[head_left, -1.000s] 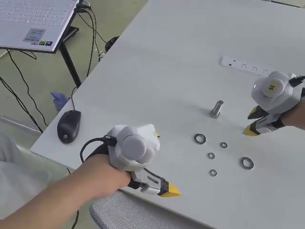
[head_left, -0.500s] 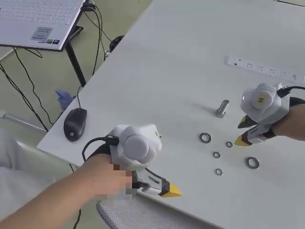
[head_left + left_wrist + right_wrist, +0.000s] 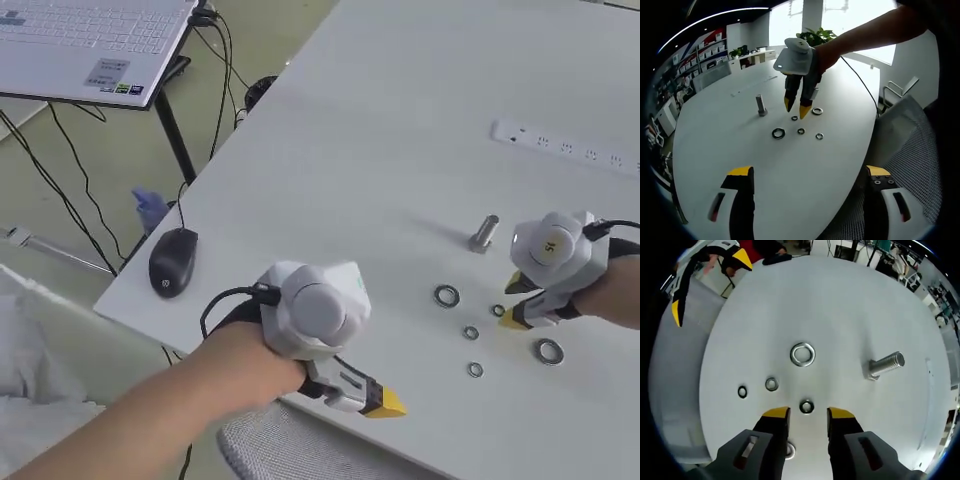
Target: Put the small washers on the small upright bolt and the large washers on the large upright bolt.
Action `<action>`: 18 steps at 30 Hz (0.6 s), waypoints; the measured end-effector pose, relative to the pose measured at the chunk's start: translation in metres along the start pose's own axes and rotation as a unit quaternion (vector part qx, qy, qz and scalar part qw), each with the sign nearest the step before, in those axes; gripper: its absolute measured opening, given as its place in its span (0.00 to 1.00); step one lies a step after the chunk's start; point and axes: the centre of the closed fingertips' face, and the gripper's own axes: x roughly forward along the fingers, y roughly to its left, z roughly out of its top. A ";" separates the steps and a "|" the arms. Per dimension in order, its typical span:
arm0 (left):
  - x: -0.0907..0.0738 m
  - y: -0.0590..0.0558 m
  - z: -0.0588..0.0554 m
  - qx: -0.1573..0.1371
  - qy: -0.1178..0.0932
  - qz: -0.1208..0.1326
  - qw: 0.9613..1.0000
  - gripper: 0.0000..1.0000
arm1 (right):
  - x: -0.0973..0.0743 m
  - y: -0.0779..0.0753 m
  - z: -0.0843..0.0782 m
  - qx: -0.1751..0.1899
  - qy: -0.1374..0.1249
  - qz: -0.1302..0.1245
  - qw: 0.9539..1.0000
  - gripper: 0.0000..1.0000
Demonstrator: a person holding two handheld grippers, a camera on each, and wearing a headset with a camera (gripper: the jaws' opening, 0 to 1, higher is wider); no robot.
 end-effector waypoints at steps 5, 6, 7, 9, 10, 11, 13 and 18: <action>0.000 0.000 -0.003 0.000 0.002 -0.002 1.000 0.90 | 0.003 0.000 0.000 0.009 -0.001 0.004 1.000 0.31; -0.001 0.001 -0.004 -0.001 0.002 -0.003 1.000 0.90 | 0.004 0.000 0.001 0.009 -0.002 0.004 1.000 0.29; -0.002 0.003 -0.005 -0.004 0.001 -0.002 1.000 0.90 | 0.005 0.000 0.001 0.009 -0.001 0.003 1.000 0.29; -0.004 0.005 -0.005 -0.007 0.000 0.001 1.000 0.90 | 0.006 0.001 0.001 0.008 -0.001 0.006 1.000 0.28; -0.005 0.005 -0.005 -0.007 0.001 0.001 1.000 0.89 | 0.006 0.001 0.001 0.009 0.000 0.006 1.000 0.28; -0.005 0.005 -0.006 -0.007 0.002 0.002 1.000 0.89 | 0.005 0.000 0.001 0.008 0.000 0.006 1.000 0.28; -0.006 0.006 -0.006 -0.006 0.002 0.003 1.000 0.89 | 0.005 0.001 0.001 0.006 0.000 0.007 1.000 0.28; -0.006 0.006 -0.009 -0.010 0.001 0.003 1.000 0.88 | 0.005 -0.001 -0.001 0.014 0.002 0.004 1.000 0.22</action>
